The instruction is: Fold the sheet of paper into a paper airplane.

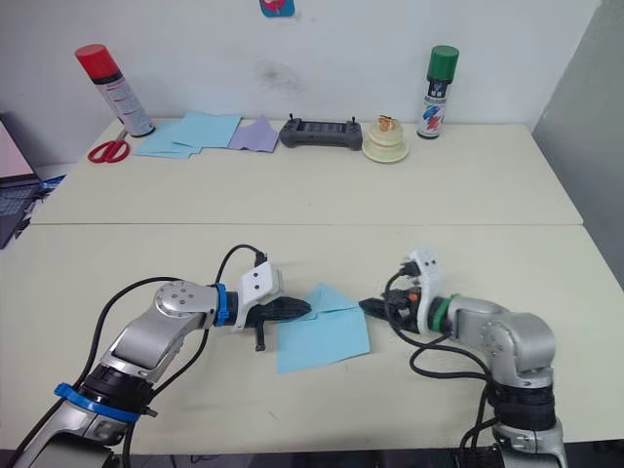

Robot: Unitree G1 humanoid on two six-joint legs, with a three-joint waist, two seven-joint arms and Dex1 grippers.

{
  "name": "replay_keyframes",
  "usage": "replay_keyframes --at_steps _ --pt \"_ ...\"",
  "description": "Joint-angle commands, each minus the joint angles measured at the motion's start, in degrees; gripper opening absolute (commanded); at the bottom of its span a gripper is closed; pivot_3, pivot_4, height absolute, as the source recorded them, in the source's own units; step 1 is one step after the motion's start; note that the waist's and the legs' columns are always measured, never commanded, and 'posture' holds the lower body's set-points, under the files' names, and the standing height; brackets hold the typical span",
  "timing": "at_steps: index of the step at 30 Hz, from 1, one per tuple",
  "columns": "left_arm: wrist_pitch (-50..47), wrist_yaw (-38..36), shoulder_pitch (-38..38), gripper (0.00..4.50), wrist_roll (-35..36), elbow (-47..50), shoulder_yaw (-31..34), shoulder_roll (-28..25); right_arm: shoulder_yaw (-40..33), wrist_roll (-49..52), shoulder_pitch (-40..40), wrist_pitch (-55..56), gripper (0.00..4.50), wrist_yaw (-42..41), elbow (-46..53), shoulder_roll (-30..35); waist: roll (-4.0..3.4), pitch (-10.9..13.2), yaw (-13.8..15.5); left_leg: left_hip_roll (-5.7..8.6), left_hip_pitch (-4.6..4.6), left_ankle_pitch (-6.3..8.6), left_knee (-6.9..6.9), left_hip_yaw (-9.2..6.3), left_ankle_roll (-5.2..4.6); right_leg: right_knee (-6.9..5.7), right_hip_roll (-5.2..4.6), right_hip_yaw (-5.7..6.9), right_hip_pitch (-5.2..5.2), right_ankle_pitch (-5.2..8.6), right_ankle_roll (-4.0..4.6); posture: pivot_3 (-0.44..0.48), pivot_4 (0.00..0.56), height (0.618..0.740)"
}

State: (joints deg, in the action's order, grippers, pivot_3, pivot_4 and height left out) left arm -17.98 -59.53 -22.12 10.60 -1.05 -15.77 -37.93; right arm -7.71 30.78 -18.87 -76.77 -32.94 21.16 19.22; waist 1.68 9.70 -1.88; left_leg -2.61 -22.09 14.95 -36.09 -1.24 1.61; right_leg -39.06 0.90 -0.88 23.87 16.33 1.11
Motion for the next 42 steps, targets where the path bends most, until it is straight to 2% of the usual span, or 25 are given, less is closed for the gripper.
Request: replay_keyframes --at_steps 1,2,5,10,14,26,34,42 --pt "0.2 -0.2 1.1 0.00 -2.2 -2.7 -0.8 -0.2 1.8 0.2 1.7 5.5 3.06 -3.0 -0.1 3.8 0.00 0.0 0.0 0.01 0.07 0.00 0.00 -0.01 0.00 0.02 0.00 0.01 -0.08 0.01 -0.01 0.000 0.150 0.740" --pt "0.3 -0.1 1.2 0.00 -2.3 -2.7 -0.9 -0.1 2.8 -0.2 2.0 6.9 2.89 -3.0 -0.8 4.1 0.00 0.0 -0.1 0.01 0.17 0.01 0.01 0.01 -0.01 0.06 0.01 -0.01 -0.19 0.01 -0.02 0.000 0.150 0.740" --pt "0.7 0.3 1.4 0.00 -2.3 -3.0 -0.9 0.4 7.1 -1.4 2.5 11.8 1.83 -3.2 -2.8 3.7 0.00 0.0 -0.2 -0.02 0.33 0.01 0.01 0.00 -0.02 0.07 0.04 -0.01 -0.37 0.02 -0.03 0.000 0.150 0.740" --pt "0.4 0.6 1.6 0.00 -2.2 -3.0 -0.7 1.0 10.2 -0.4 1.0 14.7 0.01 -1.5 -4.5 -1.7 0.00 0.0 -0.1 -0.02 0.35 0.00 -0.02 -0.06 -0.01 0.05 0.06 0.03 -0.42 0.02 -0.03 0.000 0.150 0.740" --pt "1.1 1.0 1.1 0.00 -3.4 -4.5 -0.9 1.2 7.8 2.6 -1.0 13.9 0.01 0.8 -5.4 -7.6 0.02 0.0 0.0 0.01 0.35 0.00 -0.09 -0.03 0.00 0.05 0.03 0.00 -0.45 0.00 -0.06 0.000 0.150 0.740" --pt "3.5 -1.0 -2.9 0.00 -4.7 -7.4 -2.8 4.3 10.3 3.6 -3.5 14.5 0.01 4.0 -5.5 -11.9 0.00 0.0 0.3 0.04 0.35 0.00 -0.25 -0.11 0.00 0.02 0.02 0.07 -0.54 -0.05 -0.13 0.000 0.150 0.740" --pt "2.1 -3.8 -3.1 0.00 -1.3 -4.1 -2.0 7.5 12.0 2.9 -3.6 15.5 0.01 4.7 -6.2 -11.8 0.00 0.0 0.4 0.04 0.10 0.00 -0.68 -0.09 0.00 0.07 -0.04 0.04 -0.57 -0.13 -0.30 0.000 0.150 0.740" --pt "0.7 -4.5 -2.3 0.00 -1.1 -3.0 -1.4 7.9 12.2 2.7 -3.4 15.8 0.01 5.0 -6.4 -11.6 0.01 0.0 0.3 0.07 0.05 0.01 -0.78 -0.09 -0.01 0.09 0.01 0.03 -0.56 -0.17 -0.38 0.000 0.150 0.740"
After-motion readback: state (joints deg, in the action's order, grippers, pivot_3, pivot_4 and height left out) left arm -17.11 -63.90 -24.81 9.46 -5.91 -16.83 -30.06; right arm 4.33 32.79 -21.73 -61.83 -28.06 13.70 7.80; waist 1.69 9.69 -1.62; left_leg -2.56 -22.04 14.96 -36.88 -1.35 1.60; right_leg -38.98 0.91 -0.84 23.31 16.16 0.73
